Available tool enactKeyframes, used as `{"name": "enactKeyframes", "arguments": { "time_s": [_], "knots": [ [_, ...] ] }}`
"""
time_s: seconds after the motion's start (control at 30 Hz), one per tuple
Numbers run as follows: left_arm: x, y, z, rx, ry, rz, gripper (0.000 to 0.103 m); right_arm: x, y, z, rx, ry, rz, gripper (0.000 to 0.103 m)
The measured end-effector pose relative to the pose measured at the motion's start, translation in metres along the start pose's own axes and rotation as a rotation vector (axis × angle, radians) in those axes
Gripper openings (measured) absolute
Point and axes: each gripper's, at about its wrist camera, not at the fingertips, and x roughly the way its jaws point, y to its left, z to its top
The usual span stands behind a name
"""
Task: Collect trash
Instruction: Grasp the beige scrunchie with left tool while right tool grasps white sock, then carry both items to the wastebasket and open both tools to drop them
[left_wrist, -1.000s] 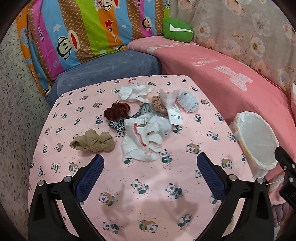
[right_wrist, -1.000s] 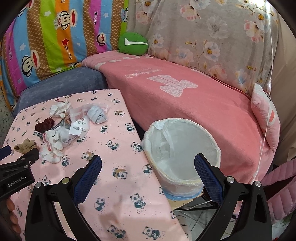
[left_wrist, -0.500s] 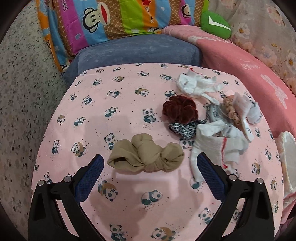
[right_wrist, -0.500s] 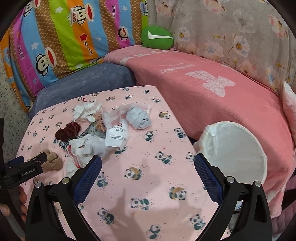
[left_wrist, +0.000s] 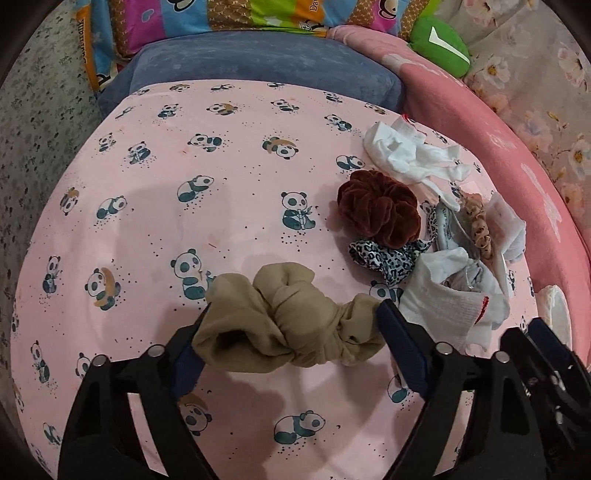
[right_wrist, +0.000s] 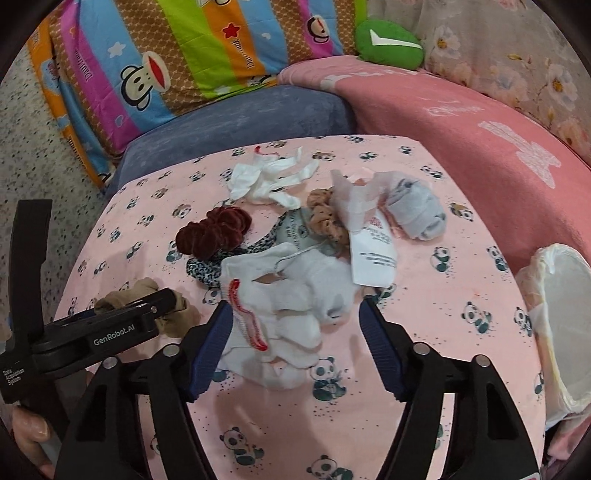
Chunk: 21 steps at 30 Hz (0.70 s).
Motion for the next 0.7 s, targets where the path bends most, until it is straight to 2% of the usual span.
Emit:
{"name": "enactKeyframes", "arguments": {
  "time_s": [0.1, 0.17, 0.23, 0.3, 0.37, 0.43, 0.7],
  "knots": [
    [-0.001, 0.003, 0.001, -0.003, -0.006, -0.036, 0.06, 0.015, 0.009, -0.001, -0.005, 0.042, 0.049, 0.049],
    [-0.004, 0.002, 0.0, 0.011, -0.016, -0.051, 0.05, 0.023, 0.016, -0.002, -0.011, 0.057, 0.07, 0.049],
    [-0.006, 0.002, 0.0, 0.018, -0.023, -0.06, 0.044, 0.03, 0.021, -0.003, -0.024, 0.068, 0.07, 0.048],
    [-0.008, 0.001, -0.001, 0.026, -0.031, -0.06, 0.037, 0.039, 0.024, -0.004, -0.026, 0.087, 0.08, 0.036],
    [-0.011, 0.0, 0.001, 0.03, -0.033, -0.067, 0.033, 0.045, 0.024, -0.005, -0.021, 0.111, 0.087, 0.016],
    [-0.014, 0.0, 0.001, 0.03, -0.031, -0.079, 0.03, 0.044, 0.023, -0.008, -0.002, 0.119, 0.104, 0.01],
    [-0.041, -0.016, -0.003, 0.057, -0.07, -0.097, 0.026, -0.005, 0.018, -0.004, 0.002, 0.011, 0.109, 0.008]
  ]
}}
